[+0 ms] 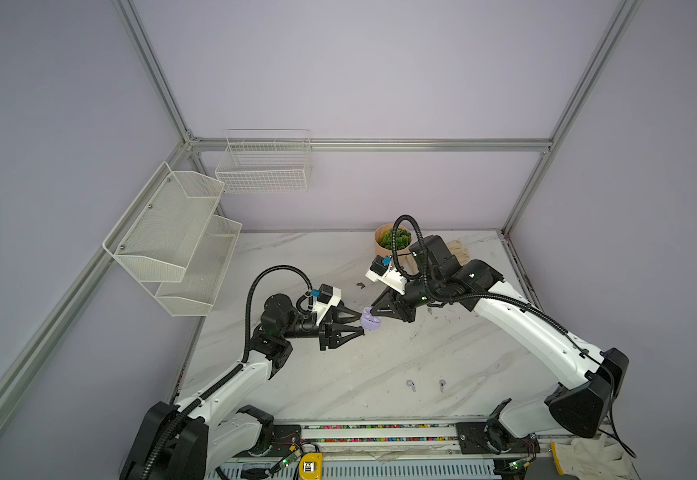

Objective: Insert the wireless bluetooth earbuds into the charging case

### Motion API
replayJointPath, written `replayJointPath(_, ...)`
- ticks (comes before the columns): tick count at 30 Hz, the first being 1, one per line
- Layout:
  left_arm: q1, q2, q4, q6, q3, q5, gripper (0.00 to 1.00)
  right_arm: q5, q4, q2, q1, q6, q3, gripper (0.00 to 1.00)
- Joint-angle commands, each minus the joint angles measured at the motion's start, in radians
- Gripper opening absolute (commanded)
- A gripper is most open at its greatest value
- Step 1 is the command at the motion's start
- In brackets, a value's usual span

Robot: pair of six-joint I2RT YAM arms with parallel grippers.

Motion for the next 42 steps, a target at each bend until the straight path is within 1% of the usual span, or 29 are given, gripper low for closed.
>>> replayJointPath(1, 0.005, 0.009, 0.063, -0.024, 0.063, 0.031, 0.47, -0.022, -0.006, 0.014, 0.006, -0.027, 0.027, 0.09)
replayJointPath(10, 0.004, 0.018, 0.088, -0.035, 0.075, 0.037, 0.46, -0.019, -0.006, 0.031, 0.015, -0.025, 0.027, 0.08)
replayJointPath(13, 0.003, 0.022, 0.091, -0.035, 0.075, 0.038, 0.43, -0.019, -0.004, 0.034, 0.015, -0.022, 0.025, 0.08)
replayJointPath(19, 0.003, 0.037, 0.094, -0.046, 0.077, 0.045, 0.32, -0.018, -0.005, 0.045, 0.017, -0.022, 0.034, 0.07)
replayJointPath(27, 0.003, 0.031, 0.097, -0.049, 0.077, 0.037, 0.27, -0.021, -0.001, 0.059, 0.019, -0.024, 0.032, 0.07)
replayJointPath(32, 0.002, 0.033, 0.097, -0.055, 0.083, 0.04, 0.17, -0.022, 0.007, 0.061, 0.019, -0.023, 0.037, 0.08)
replayJointPath(35, 0.002, 0.037, 0.098, -0.058, 0.084, 0.04, 0.13, -0.023, 0.011, 0.062, 0.019, -0.021, 0.036, 0.09)
replayJointPath(37, 0.001, 0.04, 0.098, -0.058, 0.084, 0.039, 0.12, -0.024, 0.013, 0.064, 0.02, -0.017, 0.036, 0.11)
replayJointPath(39, 0.0, 0.042, 0.098, -0.059, 0.084, 0.037, 0.08, -0.021, 0.018, 0.063, 0.02, -0.011, 0.037, 0.19)
replayJointPath(40, -0.001, 0.043, 0.098, -0.059, 0.084, 0.035, 0.07, -0.019, 0.018, 0.064, 0.019, -0.009, 0.039, 0.24)
replayJointPath(42, -0.005, 0.041, 0.098, -0.059, 0.083, 0.03, 0.05, -0.008, 0.024, 0.061, 0.019, 0.012, 0.043, 0.41)
